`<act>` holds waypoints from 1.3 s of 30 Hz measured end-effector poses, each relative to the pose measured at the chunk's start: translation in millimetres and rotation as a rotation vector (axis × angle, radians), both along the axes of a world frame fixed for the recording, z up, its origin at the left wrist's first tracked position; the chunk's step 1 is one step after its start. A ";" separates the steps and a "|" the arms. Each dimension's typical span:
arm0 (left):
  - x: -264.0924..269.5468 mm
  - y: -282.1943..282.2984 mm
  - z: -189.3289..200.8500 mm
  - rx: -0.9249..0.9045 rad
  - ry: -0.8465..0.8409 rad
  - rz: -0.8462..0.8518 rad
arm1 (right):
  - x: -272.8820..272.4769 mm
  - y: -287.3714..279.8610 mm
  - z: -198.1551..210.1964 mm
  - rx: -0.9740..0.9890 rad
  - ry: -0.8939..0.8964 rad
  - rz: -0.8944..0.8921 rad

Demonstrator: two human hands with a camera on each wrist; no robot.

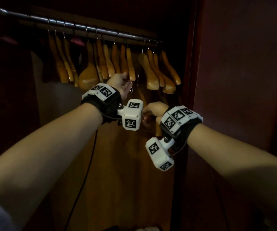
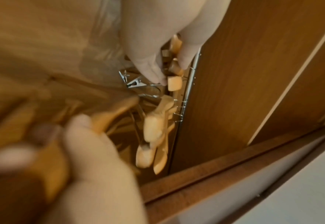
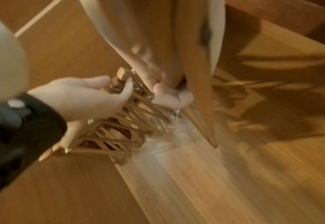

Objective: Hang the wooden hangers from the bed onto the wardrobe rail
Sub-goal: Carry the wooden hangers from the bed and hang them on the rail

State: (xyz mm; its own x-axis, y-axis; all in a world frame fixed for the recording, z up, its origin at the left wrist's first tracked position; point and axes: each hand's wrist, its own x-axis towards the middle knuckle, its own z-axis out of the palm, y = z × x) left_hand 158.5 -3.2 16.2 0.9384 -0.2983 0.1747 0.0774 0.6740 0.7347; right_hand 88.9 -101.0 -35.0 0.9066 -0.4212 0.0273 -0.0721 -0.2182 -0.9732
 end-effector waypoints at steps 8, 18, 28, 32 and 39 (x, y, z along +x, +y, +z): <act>2.1 21.9 1.4 -0.027 0.001 -0.032 | 7.1 8.2 24.6 0.126 -0.010 -0.041; 10.2 32.5 -0.3 -0.049 0.006 -0.034 | 30.3 13.1 55.2 0.167 -0.207 -0.017; 27.6 34.2 -10.3 0.052 -0.055 -0.035 | 53.9 4.5 83.4 0.148 -0.363 -0.076; 26.8 34.2 -12.7 0.048 -0.078 -0.055 | 65.3 0.8 91.2 0.167 -0.420 -0.073; 30.0 33.7 -12.2 0.027 -0.062 -0.068 | 82.7 -1.4 115.6 0.111 -0.473 -0.089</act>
State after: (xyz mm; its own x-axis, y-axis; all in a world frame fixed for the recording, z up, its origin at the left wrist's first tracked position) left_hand 188.5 30.6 3.9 0.9035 -0.3661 0.2231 0.0759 0.6486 0.7573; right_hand 171.6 -102.4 80.6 0.7660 -0.5201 0.3777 0.3696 -0.1244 -0.9208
